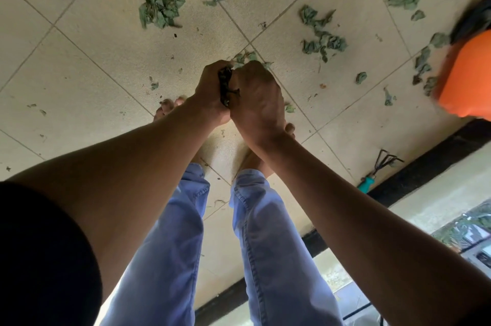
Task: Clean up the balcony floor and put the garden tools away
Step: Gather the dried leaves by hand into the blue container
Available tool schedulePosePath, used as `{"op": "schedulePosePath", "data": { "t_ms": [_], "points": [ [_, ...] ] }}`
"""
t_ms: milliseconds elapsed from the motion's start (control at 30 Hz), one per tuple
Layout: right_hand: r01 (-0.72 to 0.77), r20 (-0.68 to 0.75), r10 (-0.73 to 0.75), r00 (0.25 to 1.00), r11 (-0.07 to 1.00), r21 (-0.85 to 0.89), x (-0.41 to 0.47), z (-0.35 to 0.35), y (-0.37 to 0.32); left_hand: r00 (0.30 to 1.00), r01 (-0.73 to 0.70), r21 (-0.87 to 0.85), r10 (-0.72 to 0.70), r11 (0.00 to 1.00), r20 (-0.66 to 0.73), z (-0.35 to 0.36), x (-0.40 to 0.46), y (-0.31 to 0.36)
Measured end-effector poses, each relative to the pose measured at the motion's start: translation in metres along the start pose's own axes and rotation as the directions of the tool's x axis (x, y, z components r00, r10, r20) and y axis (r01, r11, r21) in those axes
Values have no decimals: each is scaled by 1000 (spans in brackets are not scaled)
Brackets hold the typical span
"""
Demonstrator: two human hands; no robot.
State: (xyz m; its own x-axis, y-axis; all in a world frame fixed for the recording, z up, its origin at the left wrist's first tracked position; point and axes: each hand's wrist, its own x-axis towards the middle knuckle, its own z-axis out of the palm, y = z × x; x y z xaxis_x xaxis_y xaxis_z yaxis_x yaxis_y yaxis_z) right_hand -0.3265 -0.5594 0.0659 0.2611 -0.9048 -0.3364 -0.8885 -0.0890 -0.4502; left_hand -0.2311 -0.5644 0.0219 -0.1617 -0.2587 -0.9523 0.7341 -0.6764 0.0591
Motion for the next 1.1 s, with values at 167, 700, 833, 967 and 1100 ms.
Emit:
{"op": "schedulePosePath", "data": {
  "t_ms": [167,700,833,967,1100],
  "points": [
    [3,-19,-5,1000,996,-93,0,9,7,998,29,-19,-28,999,48,-9,4,-2],
    [-96,279,145,949,978,-183,56,55,85,978,185,-163,-197,969,-65,-59,26,6],
    [26,270,14,963,989,-146,63,73,83,974,198,-145,-212,969,-85,-72,29,3],
    [77,247,-42,968,988,-134,69,83,76,976,189,-169,-204,967,-76,-80,27,4],
    [163,229,-126,965,974,-154,73,90,73,978,185,-183,-199,966,-64,-85,27,7]
  ]
}}
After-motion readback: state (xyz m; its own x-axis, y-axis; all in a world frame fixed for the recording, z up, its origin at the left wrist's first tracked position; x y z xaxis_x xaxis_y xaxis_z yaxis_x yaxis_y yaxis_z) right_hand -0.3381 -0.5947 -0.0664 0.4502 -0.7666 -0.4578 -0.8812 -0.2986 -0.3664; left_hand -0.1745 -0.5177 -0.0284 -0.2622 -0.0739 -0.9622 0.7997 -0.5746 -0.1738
